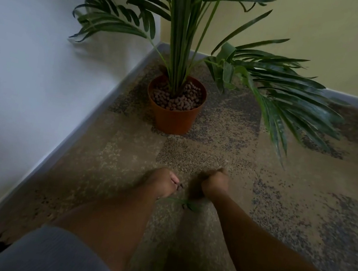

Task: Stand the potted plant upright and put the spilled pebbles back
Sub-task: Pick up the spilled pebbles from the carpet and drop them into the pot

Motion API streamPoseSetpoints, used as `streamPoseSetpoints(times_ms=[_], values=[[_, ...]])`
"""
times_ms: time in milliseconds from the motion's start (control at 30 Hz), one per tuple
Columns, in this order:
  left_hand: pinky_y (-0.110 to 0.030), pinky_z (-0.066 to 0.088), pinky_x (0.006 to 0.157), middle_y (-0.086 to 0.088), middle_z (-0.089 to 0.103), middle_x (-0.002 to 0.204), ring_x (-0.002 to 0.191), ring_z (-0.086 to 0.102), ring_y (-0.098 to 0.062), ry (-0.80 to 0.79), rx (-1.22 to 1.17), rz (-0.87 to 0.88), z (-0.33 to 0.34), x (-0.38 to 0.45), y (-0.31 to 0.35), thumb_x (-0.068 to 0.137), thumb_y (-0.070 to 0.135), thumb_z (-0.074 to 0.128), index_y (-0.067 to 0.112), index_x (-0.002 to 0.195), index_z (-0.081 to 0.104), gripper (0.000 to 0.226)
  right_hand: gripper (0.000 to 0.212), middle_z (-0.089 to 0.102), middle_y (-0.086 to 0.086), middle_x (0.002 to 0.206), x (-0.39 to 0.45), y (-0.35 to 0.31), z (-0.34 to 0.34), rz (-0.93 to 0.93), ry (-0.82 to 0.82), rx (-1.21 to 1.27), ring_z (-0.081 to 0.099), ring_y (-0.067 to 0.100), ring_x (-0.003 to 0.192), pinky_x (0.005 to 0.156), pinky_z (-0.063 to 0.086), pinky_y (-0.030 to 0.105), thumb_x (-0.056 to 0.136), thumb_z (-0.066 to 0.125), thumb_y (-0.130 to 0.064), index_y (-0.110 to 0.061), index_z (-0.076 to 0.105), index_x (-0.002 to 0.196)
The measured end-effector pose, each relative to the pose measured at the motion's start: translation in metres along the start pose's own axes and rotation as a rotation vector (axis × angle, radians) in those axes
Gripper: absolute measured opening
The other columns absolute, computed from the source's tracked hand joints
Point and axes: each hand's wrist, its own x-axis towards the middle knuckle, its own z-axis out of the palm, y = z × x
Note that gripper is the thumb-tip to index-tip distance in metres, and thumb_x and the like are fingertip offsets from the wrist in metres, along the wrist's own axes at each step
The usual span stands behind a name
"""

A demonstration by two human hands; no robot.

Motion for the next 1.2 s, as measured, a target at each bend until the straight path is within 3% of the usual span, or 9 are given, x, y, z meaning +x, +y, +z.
streamPoseSetpoints(times_ms=[167,267,367,433,633,800,967,1067,1200], values=[[-0.024,0.054,0.079,-0.001,0.069,0.099,0.085,0.063,-0.014,0.000,0.042,0.012,-0.002,-0.003,-0.002,0.079,0.013,0.076,0.023,0.091,0.069,0.017,0.026,0.041,0.020,0.141,-0.001,0.001,0.002,-0.072,-0.047,-0.153,0.049,0.027,0.120,0.094,0.045,0.030,0.094,0.051,-0.011,-0.006,0.062,0.118],[-0.027,0.055,0.083,0.003,0.067,0.098,0.092,0.064,-0.015,-0.007,0.130,0.037,-0.002,-0.005,-0.004,0.075,0.018,0.081,0.025,0.096,0.070,0.025,0.021,0.061,0.011,0.118,-0.004,-0.005,0.000,-0.146,-0.127,-0.169,0.054,0.023,0.112,0.087,0.046,0.028,0.091,0.054,-0.012,-0.009,0.068,0.106],[-0.028,0.054,0.085,0.002,0.068,0.103,0.096,0.064,-0.017,-0.008,0.184,0.054,-0.003,-0.007,-0.003,0.076,0.019,0.080,0.024,0.102,0.070,0.029,0.016,0.060,-0.003,0.094,-0.012,-0.011,0.000,-0.237,-0.219,-0.076,0.058,0.016,0.092,0.066,0.045,0.020,0.084,0.061,-0.009,-0.013,0.071,0.095],[-0.028,0.054,0.084,0.001,0.068,0.102,0.094,0.064,-0.017,0.000,0.179,0.049,-0.003,-0.008,-0.003,0.076,0.017,0.080,0.023,0.099,0.068,0.026,0.015,0.061,-0.007,0.086,-0.017,-0.015,0.002,-0.347,-0.290,-0.079,0.058,0.012,0.084,0.064,0.046,0.015,0.080,0.066,-0.009,-0.012,0.074,0.093],[-0.022,0.047,0.073,0.000,0.071,0.097,0.087,0.064,-0.016,0.009,0.201,0.065,-0.001,-0.007,-0.003,0.078,0.015,0.074,0.020,0.094,0.070,0.018,0.021,0.064,0.007,0.109,-0.023,-0.018,0.011,-0.566,-0.291,-0.255,0.057,0.021,0.103,0.087,0.042,0.023,0.084,0.069,-0.025,-0.014,0.074,0.101],[-0.025,0.047,0.067,-0.003,0.070,0.094,0.082,0.064,-0.019,-0.017,0.269,0.109,-0.001,-0.005,-0.005,0.075,0.016,0.075,0.021,0.093,0.067,0.020,0.024,0.049,0.005,0.117,-0.028,-0.019,0.020,-0.555,-0.246,-0.227,0.052,0.020,0.101,0.081,0.032,0.017,0.087,0.065,-0.025,-0.016,0.071,0.108],[-0.032,0.055,0.077,-0.006,0.070,0.096,0.088,0.066,-0.024,-0.050,0.305,0.187,-0.001,-0.002,-0.007,0.071,0.020,0.077,0.017,0.097,0.065,0.029,0.023,0.054,0.006,0.112,-0.027,-0.024,0.020,-0.563,-0.244,-0.250,0.056,0.023,0.098,0.078,0.035,0.017,0.088,0.064,-0.027,-0.014,0.073,0.105],[-0.036,0.056,0.081,-0.006,0.070,0.095,0.089,0.067,-0.025,-0.056,0.295,0.180,0.000,0.000,-0.007,0.071,0.020,0.078,0.017,0.094,0.066,0.026,0.016,0.066,0.012,0.103,-0.028,-0.026,0.019,-0.562,-0.241,-0.201,0.062,0.026,0.094,0.081,0.044,0.019,0.084,0.067,-0.013,-0.006,0.075,0.095],[-0.026,0.047,0.065,-0.002,0.069,0.087,0.076,0.063,-0.019,-0.023,0.328,0.155,0.002,0.001,-0.006,0.073,0.016,0.074,0.023,0.080,0.062,0.016,0.011,0.071,0.012,0.094,-0.029,-0.026,0.016,-0.463,-0.265,-0.085,0.063,0.021,0.085,0.061,0.037,0.008,0.081,0.066,-0.005,-0.004,0.074,0.089]])
